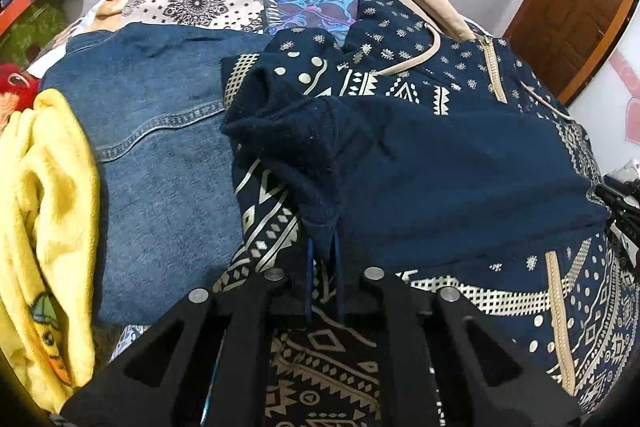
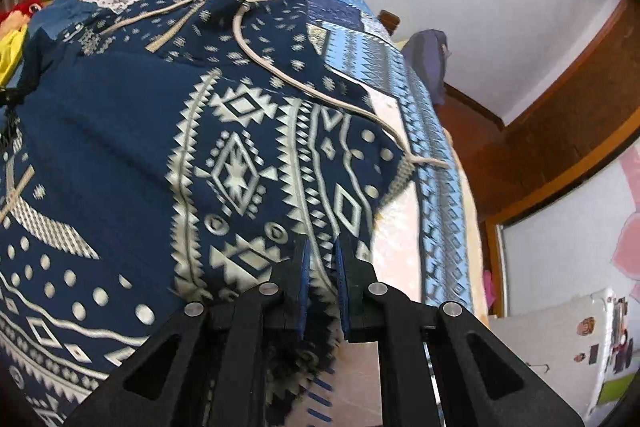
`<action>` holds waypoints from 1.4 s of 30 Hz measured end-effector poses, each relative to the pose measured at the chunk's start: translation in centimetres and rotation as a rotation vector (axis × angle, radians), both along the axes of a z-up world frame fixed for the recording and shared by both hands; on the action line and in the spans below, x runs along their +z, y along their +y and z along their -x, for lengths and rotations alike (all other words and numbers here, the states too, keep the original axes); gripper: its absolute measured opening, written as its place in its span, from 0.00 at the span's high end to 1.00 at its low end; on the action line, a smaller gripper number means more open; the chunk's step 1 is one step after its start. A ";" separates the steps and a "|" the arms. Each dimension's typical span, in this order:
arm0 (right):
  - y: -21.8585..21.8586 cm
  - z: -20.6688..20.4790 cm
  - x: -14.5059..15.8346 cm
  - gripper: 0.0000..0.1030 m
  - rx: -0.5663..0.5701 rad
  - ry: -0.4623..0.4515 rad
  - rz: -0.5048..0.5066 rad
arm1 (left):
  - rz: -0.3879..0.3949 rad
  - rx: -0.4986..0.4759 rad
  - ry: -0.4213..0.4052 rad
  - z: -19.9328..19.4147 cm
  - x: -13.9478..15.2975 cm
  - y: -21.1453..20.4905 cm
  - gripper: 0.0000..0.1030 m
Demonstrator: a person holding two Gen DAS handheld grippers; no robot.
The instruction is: Fold large clothes
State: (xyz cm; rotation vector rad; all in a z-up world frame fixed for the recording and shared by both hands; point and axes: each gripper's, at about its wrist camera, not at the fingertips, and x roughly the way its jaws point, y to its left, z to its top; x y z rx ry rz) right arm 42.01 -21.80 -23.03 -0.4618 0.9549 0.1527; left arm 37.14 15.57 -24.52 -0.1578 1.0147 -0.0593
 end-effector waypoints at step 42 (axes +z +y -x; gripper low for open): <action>-3.0 -11.0 0.3 0.93 -0.132 0.118 -0.556 | -0.001 0.021 -0.055 -9.4 3.8 4.3 0.93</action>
